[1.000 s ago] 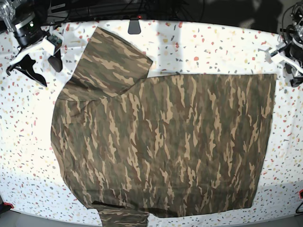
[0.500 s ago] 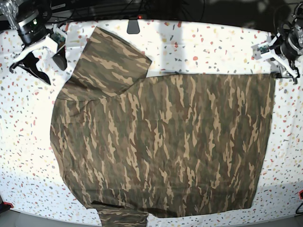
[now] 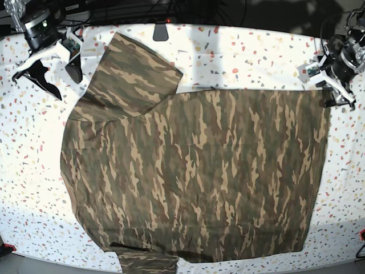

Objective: Fold the T-shirt properly
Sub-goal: 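Lower the left gripper and pinch the shirt's side edge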

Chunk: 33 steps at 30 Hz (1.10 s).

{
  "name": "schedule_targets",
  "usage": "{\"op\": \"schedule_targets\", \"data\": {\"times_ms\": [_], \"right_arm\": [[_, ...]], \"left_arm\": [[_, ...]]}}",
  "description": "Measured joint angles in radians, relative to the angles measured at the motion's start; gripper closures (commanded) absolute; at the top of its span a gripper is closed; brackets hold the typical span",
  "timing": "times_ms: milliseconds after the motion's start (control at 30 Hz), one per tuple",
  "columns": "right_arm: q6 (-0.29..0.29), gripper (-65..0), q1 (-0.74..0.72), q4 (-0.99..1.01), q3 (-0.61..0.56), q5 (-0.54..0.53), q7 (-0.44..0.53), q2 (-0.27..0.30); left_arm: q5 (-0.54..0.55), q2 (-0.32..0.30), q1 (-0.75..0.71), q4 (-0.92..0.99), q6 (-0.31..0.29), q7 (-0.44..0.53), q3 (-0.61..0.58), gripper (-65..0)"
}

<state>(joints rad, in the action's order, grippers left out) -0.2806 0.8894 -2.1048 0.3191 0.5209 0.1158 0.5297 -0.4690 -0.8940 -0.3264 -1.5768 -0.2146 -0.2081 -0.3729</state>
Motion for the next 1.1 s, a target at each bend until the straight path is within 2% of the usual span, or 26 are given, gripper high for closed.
{"op": "schedule_targets", "data": {"times_ms": [467,667,867,933,1100], "right_arm": [[0.0,-36.1,0.0,0.0,0.0,0.0,0.0,0.0],[0.0,-36.1,0.0,0.0,0.0,0.0,0.0,0.0],[0.0,-36.1,0.0,0.0,0.0,0.0,0.0,0.0],[0.0,-36.1,0.0,0.0,0.0,0.0,0.0,0.0],[0.0,-36.1,0.0,0.0,0.0,0.0,0.0,0.0]], "left_arm": [[0.0,-0.004,0.016,0.017,-0.006,0.056,0.0,-39.4],[0.011,0.0,0.013,0.016,0.051,0.049,0.0,-29.7],[0.011,0.0,0.016,0.016,0.051,0.048,-0.001,-29.5],[0.019,0.0,0.021,0.016,0.084,0.051,-0.003,-29.5],[0.052,0.0,0.036,0.017,0.084,0.037,-0.007,-29.5]]}}
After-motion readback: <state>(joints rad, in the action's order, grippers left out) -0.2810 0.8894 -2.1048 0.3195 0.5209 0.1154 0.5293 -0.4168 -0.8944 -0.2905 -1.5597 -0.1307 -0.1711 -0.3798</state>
